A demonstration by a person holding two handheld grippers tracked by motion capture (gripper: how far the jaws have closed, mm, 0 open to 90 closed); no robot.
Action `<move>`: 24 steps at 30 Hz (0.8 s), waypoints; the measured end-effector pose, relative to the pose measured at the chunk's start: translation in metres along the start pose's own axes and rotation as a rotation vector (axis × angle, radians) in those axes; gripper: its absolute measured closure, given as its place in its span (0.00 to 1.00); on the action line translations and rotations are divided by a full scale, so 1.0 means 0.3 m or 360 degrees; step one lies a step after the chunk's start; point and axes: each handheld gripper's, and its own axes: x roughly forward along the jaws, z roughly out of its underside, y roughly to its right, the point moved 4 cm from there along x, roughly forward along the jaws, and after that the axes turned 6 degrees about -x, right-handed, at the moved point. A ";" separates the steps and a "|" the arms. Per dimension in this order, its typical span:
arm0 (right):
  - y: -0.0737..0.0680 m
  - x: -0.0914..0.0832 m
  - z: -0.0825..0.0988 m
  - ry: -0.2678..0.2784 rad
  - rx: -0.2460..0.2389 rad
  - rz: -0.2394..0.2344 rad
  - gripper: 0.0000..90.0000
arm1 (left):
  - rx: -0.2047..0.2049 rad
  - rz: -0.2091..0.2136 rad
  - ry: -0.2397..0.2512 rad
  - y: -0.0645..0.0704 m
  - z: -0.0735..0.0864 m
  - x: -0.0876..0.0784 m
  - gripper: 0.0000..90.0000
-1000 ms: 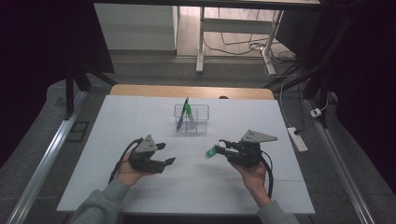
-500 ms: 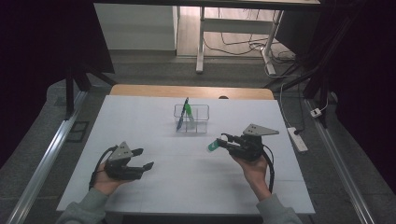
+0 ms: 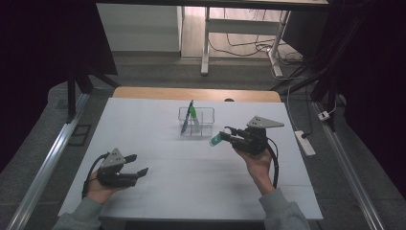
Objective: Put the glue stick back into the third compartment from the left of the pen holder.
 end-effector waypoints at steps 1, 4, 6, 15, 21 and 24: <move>0.002 0.004 -0.009 -0.0001 0.0000 0.0004 0.72 | 0.0000 0.0001 -0.0001 0.000 0.001 0.001 0.32; 0.011 0.016 -0.034 0.0002 -0.0008 0.0014 0.72 | 0.0000 0.0001 -0.0006 0.002 0.002 0.003 0.32; 0.018 0.027 -0.051 0.0001 -0.0009 0.0020 0.72 | 0.0001 0.0005 -0.0014 0.002 0.004 0.006 0.32; 0.067 0.099 -0.119 -0.0021 0.0011 0.0083 0.72 | 0.0005 0.0008 -0.0043 0.006 0.011 0.020 0.31; 0.120 0.159 -0.154 -0.0028 0.0058 0.0145 0.72 | 0.0026 0.0025 -0.0077 0.014 0.017 0.032 0.31; 0.141 0.187 -0.162 -0.0058 0.0050 0.0177 0.72 | 0.0027 0.0028 -0.0081 0.015 0.018 0.032 0.31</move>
